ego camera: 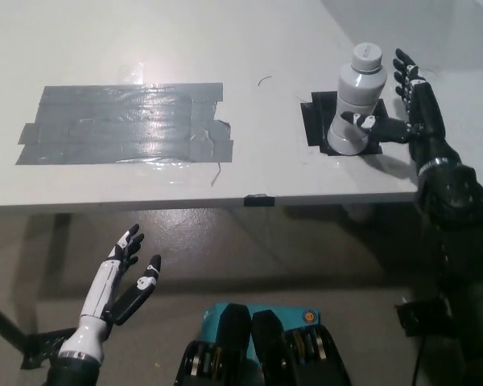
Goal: A white bottle is kept in the middle of the desk infront of the robot and the robot picks it up with its right hand and passes it to a person
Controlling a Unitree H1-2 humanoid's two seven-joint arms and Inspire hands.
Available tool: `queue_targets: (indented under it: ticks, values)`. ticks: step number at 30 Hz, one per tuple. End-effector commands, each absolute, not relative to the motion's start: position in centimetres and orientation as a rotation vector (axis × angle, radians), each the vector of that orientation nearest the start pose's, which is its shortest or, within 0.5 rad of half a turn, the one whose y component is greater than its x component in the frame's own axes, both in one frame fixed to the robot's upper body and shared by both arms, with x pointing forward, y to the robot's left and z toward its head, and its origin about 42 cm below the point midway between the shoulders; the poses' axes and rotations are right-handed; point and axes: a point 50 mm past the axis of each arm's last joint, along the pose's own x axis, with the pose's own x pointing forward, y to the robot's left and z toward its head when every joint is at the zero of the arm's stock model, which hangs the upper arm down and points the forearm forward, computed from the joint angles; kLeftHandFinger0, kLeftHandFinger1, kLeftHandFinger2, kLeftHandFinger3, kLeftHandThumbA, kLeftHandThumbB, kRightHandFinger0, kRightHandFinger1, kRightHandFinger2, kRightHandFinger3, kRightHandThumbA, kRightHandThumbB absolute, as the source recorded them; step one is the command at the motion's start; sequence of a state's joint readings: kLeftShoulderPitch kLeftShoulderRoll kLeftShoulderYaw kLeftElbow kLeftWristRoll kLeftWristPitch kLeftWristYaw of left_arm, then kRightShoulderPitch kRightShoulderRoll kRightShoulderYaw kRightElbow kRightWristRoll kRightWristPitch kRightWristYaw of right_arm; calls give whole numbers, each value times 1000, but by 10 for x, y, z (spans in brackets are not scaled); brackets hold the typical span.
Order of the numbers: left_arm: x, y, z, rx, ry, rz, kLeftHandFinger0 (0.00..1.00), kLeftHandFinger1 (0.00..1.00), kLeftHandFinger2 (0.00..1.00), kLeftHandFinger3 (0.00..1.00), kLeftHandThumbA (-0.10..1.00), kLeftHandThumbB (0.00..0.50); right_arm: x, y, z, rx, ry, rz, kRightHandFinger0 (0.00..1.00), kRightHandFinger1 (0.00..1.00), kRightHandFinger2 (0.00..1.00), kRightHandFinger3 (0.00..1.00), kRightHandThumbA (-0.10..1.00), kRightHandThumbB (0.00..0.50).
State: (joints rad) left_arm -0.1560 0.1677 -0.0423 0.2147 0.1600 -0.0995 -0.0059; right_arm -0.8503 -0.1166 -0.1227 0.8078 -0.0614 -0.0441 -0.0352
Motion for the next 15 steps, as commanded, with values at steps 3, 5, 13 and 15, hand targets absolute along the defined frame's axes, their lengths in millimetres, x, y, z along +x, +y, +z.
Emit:
queue_targets:
  ticks: [3,5,13,15]
  values:
    - [347,255,111,365,-121,-67,1000,1000,1000,1000,579,0,562,-196,261,-101,-125,30,1000,1000,1000,1000,986,402]
    - [348,255,111,358,-119,-66,1000,1000,1000,1000,578,0,567,-192,261,-57,-105,47,1000,1000,1000,1000,927,420]
    - [348,253,112,356,-118,-71,1000,1000,1000,1000,537,0,575,-164,264,-68,-53,142,1000,1000,1000,1000,729,497]
    - [349,252,112,352,-121,-72,1000,1000,1000,1000,534,0,576,-159,266,-90,-42,125,1000,1000,1000,1000,587,473]
